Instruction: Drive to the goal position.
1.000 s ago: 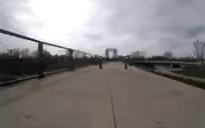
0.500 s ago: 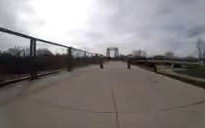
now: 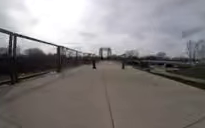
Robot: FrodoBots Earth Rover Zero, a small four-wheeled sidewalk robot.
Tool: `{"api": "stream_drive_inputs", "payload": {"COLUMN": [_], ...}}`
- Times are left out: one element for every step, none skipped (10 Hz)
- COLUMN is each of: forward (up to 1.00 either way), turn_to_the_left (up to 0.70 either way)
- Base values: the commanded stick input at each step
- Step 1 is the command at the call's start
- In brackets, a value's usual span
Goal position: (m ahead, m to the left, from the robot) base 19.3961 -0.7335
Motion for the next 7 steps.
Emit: {"api": "stream_drive_inputs", "payload": {"forward": [1.0, 1.0, 1.0, 1.0, 1.0, 1.0, 1.0], "turn_to_the_left": [0.0, -0.08, -0.31, -0.37, -0.33, -0.08, 0.0]}}
